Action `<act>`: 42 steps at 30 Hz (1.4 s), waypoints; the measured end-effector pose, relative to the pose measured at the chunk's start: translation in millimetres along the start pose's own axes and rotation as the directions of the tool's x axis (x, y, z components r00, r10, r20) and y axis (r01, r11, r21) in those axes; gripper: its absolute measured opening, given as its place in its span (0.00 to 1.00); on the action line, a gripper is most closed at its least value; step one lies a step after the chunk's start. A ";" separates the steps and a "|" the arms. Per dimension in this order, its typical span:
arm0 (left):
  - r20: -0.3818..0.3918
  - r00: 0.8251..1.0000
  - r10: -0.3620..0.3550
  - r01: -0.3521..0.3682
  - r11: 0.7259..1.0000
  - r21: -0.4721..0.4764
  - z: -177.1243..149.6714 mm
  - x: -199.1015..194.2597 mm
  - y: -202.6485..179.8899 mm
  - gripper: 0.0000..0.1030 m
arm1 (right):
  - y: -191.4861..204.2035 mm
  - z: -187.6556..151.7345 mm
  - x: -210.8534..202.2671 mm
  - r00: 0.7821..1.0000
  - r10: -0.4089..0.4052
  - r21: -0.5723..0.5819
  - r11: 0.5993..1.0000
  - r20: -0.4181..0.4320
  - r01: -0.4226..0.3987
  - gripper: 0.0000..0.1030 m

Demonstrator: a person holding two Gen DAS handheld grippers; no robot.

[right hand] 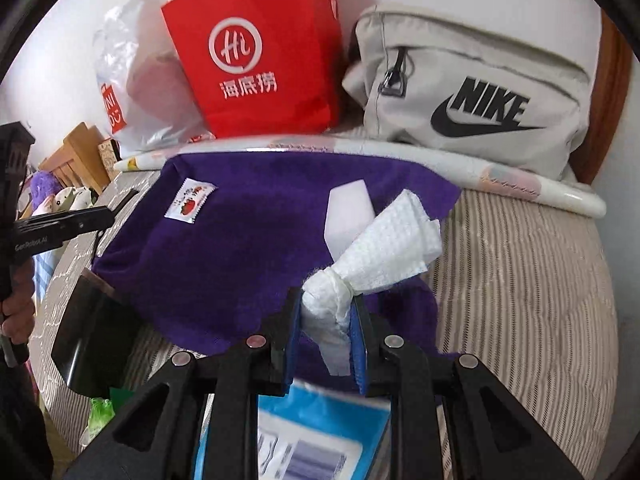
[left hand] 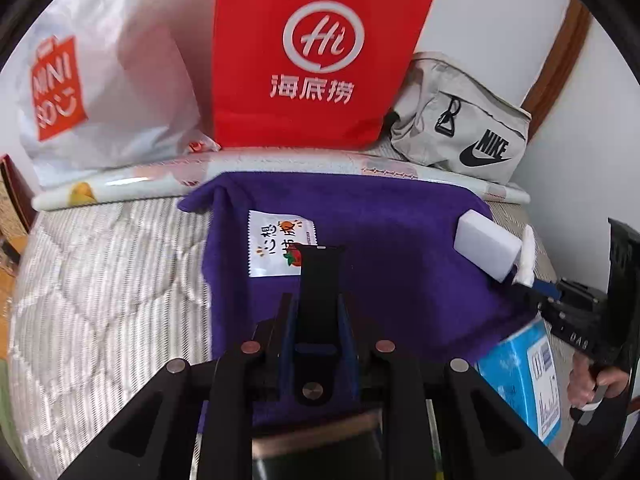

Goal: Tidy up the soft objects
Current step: 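Open the right gripper to drop the tissue on the towel while the left gripper releases the strap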

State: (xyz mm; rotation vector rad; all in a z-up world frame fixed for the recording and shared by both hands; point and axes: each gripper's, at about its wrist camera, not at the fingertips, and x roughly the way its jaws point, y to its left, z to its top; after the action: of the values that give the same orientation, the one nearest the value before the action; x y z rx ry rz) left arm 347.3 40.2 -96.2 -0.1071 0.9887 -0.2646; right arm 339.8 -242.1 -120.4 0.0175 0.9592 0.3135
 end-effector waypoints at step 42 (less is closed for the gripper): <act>-0.165 0.983 0.083 -0.089 0.996 -0.032 4.2 48.2 15.1 0.38 | -3.5 -8.1 7.9 0.996 -0.007 -0.011 1.000 -0.090 0.006 0.45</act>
State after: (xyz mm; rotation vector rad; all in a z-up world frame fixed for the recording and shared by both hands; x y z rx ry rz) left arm 378.6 41.7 -136.0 -0.0791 1.1589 -0.1768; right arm 338.4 -244.3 -131.9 -0.0093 1.0472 0.3158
